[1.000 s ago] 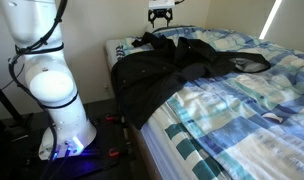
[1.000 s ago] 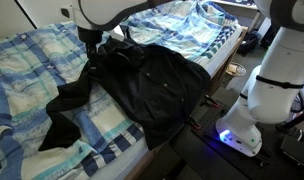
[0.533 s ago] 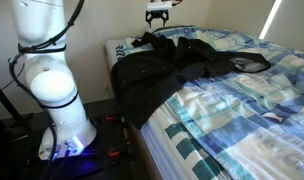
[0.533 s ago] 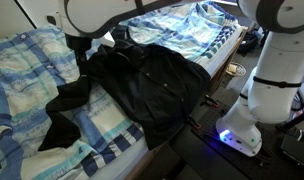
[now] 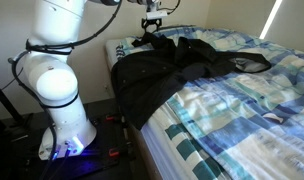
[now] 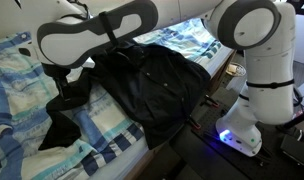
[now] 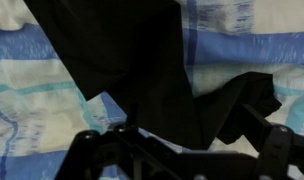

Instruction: Bring the left sleeve to the middle of the shirt

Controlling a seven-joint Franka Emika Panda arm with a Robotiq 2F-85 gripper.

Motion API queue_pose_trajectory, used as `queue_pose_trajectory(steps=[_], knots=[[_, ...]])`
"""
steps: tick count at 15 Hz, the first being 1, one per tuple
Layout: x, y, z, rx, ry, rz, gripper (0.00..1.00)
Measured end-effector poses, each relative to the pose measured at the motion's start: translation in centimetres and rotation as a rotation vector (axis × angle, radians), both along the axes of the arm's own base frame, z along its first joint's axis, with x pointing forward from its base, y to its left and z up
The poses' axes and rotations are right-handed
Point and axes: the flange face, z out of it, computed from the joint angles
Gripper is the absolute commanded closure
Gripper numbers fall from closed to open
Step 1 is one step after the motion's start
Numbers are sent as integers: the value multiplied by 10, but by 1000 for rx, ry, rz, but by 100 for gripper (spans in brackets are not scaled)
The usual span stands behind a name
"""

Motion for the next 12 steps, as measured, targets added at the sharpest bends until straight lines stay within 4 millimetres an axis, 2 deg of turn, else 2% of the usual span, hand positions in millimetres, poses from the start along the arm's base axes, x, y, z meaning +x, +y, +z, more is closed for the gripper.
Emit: queue_pose_trajectory(steps=[3, 6, 7, 9, 12], knots=[[16, 10, -25, 0, 3, 44, 0], [29, 14, -41, 0, 18, 73, 3], [31, 15, -43, -5, 27, 81, 26], [34, 16, -45, -15, 45, 91, 31], [37, 19, -42, -19, 60, 97, 54]])
